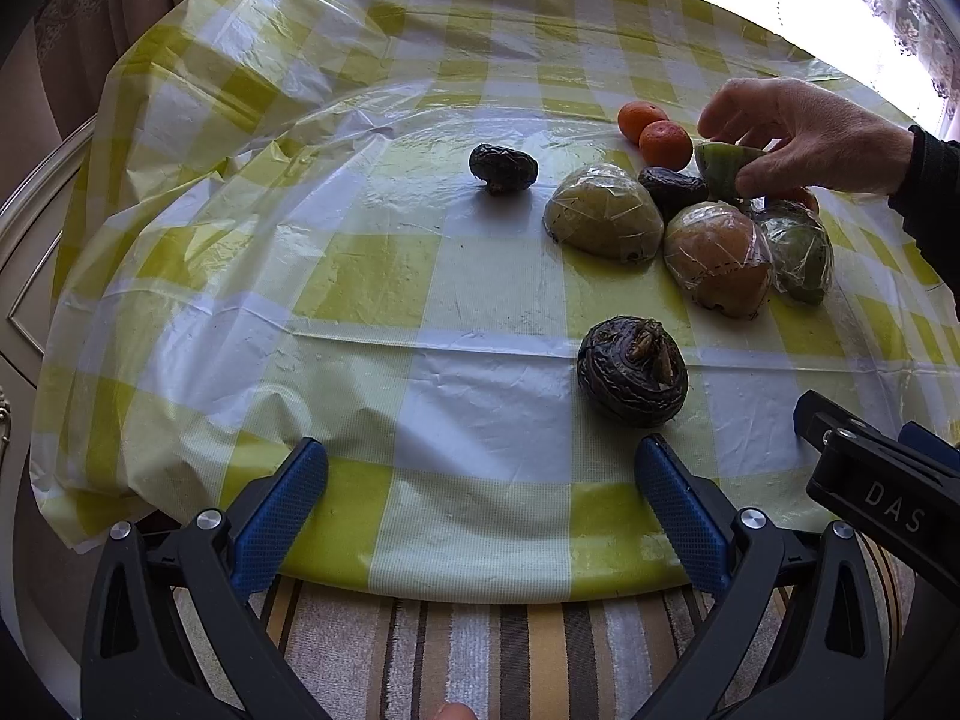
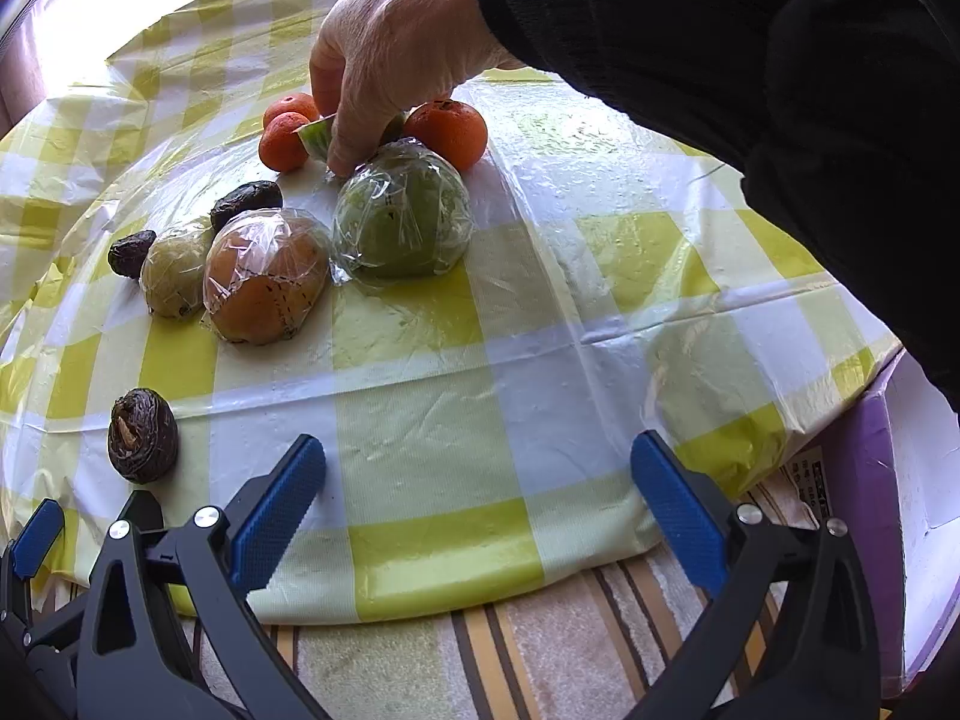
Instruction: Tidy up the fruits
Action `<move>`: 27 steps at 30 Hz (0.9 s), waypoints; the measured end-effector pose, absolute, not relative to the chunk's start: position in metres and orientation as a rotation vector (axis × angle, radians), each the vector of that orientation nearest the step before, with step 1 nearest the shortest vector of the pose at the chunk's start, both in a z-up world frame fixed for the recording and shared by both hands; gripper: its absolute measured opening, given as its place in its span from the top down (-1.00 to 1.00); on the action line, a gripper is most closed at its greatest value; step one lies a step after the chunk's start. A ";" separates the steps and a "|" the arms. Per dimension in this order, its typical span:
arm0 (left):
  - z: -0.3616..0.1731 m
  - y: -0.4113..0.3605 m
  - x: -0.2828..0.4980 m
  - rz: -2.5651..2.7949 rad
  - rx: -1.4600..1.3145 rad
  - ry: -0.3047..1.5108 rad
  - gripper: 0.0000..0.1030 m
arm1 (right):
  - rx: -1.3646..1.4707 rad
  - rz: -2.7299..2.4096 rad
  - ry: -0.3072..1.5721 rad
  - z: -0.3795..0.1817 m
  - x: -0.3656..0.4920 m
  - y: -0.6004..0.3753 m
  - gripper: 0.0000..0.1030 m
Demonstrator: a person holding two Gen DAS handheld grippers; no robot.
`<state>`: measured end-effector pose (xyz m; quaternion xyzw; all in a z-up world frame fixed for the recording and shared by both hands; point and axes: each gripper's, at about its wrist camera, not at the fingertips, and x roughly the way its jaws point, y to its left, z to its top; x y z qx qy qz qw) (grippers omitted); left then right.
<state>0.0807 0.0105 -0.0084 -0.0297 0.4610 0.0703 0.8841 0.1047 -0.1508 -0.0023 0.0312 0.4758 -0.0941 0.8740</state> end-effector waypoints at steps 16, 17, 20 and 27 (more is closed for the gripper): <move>-0.008 0.010 0.080 0.146 -0.062 0.958 -0.92 | 0.067 -0.197 0.993 -0.003 0.104 -0.150 -0.97; -0.008 0.010 0.080 0.146 -0.062 0.958 -0.92 | 0.067 -0.197 0.993 -0.003 0.104 -0.152 -0.97; -0.008 0.010 0.081 0.146 -0.063 0.958 -0.92 | 0.067 -0.197 0.993 -0.003 0.103 -0.152 -0.97; -0.008 0.010 0.080 0.146 -0.063 0.958 -0.92 | 0.067 -0.197 0.993 -0.003 0.103 -0.152 -0.97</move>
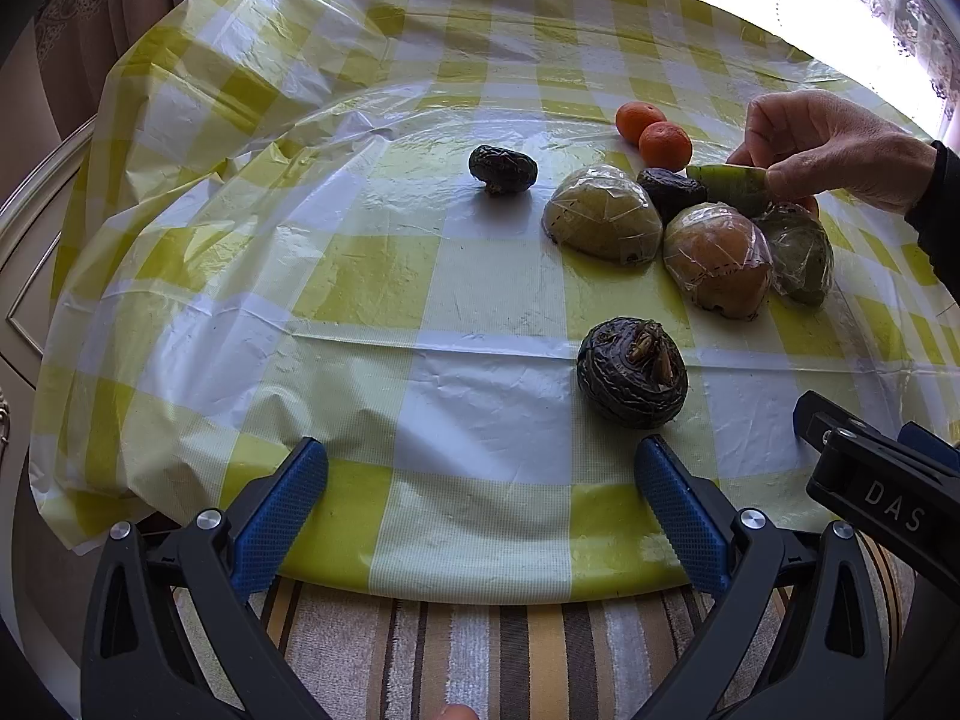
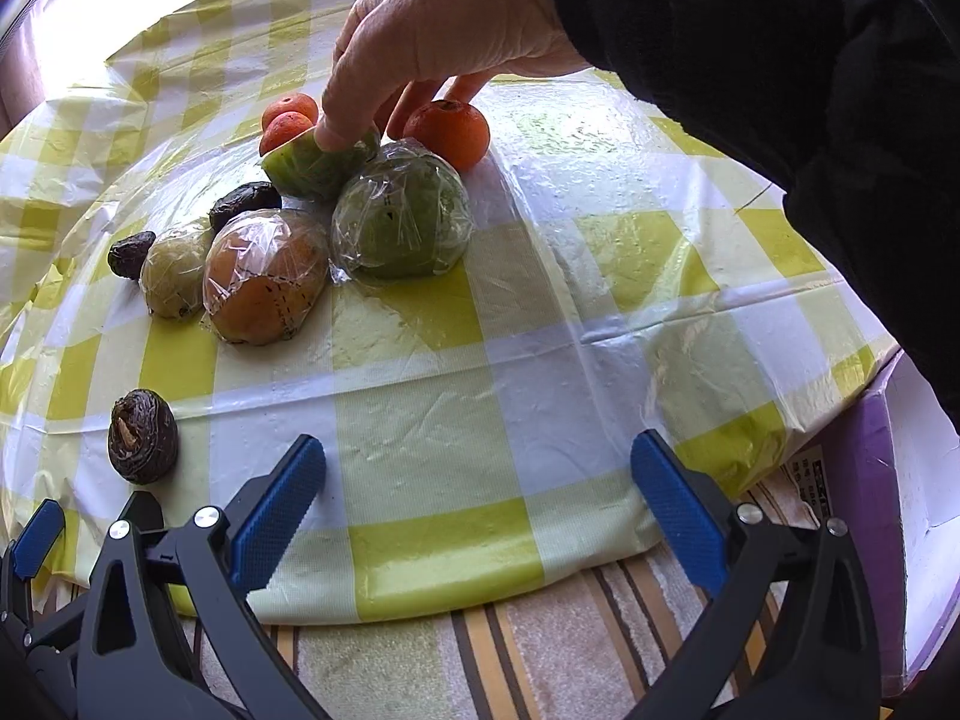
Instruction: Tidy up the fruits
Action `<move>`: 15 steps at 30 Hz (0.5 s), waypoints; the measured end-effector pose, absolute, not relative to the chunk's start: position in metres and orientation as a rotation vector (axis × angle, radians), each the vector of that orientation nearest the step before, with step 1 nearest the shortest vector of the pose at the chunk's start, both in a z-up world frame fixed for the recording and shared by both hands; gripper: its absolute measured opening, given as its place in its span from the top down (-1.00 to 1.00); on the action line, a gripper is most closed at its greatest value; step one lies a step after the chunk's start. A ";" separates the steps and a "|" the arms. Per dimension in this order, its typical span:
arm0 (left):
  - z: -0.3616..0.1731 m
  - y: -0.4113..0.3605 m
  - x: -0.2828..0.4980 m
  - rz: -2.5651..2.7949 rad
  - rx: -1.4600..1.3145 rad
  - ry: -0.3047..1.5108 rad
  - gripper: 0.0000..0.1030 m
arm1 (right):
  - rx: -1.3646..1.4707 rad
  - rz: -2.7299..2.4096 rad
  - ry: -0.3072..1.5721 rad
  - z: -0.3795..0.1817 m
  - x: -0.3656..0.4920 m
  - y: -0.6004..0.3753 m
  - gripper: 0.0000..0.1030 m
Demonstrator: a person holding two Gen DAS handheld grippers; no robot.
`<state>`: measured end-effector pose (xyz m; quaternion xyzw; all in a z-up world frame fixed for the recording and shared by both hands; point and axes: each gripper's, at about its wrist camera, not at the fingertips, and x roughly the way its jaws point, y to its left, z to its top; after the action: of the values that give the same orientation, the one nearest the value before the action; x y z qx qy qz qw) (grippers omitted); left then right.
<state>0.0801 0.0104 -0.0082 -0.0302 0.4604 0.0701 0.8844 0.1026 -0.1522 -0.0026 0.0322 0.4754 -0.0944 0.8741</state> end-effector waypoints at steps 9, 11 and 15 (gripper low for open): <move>-0.008 0.010 0.081 0.144 -0.061 0.961 -0.92 | 0.067 -0.199 0.994 -0.003 0.103 -0.152 -0.97; -0.008 0.009 0.082 0.147 -0.058 0.969 -0.92 | 0.068 -0.200 0.994 -0.003 0.103 -0.151 -0.97; -0.008 0.011 0.087 0.139 -0.054 0.997 -0.92 | 0.070 -0.201 0.996 -0.004 0.103 -0.151 -0.97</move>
<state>0.0865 0.0105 -0.0077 -0.0260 0.4775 0.0665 0.8757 0.1031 -0.1506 -0.0036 0.0335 0.4769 -0.0962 0.8731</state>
